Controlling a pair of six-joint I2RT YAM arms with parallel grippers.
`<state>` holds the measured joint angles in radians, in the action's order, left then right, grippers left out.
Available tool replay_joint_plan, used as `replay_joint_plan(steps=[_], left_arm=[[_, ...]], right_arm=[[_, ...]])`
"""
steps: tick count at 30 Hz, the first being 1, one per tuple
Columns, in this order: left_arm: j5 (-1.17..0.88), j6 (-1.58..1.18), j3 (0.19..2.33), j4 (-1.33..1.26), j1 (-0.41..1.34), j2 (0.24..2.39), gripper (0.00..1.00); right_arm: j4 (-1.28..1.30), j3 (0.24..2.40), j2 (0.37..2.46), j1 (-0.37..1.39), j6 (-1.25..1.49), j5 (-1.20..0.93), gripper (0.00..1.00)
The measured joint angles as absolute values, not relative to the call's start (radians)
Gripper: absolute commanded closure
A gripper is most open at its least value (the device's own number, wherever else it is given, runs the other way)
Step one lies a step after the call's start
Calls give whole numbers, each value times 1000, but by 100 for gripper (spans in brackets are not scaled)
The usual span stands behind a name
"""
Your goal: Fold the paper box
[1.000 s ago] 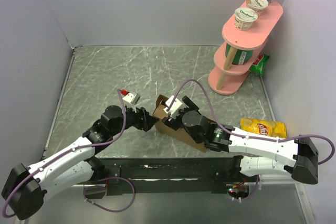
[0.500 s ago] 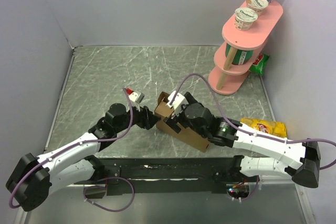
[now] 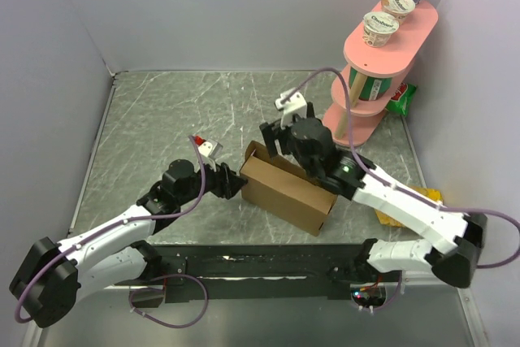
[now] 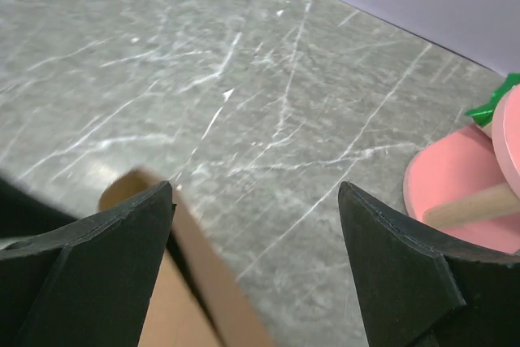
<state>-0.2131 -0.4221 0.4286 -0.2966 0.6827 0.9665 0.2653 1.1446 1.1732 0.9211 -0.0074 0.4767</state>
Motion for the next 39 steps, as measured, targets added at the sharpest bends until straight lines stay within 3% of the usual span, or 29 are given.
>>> replay_joint_plan(steps=[12, 21, 31, 39], left_arm=[[-218, -420, 429, -309, 677, 979, 40], [-228, -420, 428, -315, 677, 994, 41], [-251, -419, 428, -334, 674, 1008, 48], [-276, -419, 429, -344, 671, 1016, 50]], right_arm=[[223, 1284, 1493, 773, -78, 373, 11], [156, 1247, 1488, 755, -131, 211, 12], [24, 1163, 1452, 757, -227, 60, 24], [-35, 1105, 1423, 861, -306, 195, 27]])
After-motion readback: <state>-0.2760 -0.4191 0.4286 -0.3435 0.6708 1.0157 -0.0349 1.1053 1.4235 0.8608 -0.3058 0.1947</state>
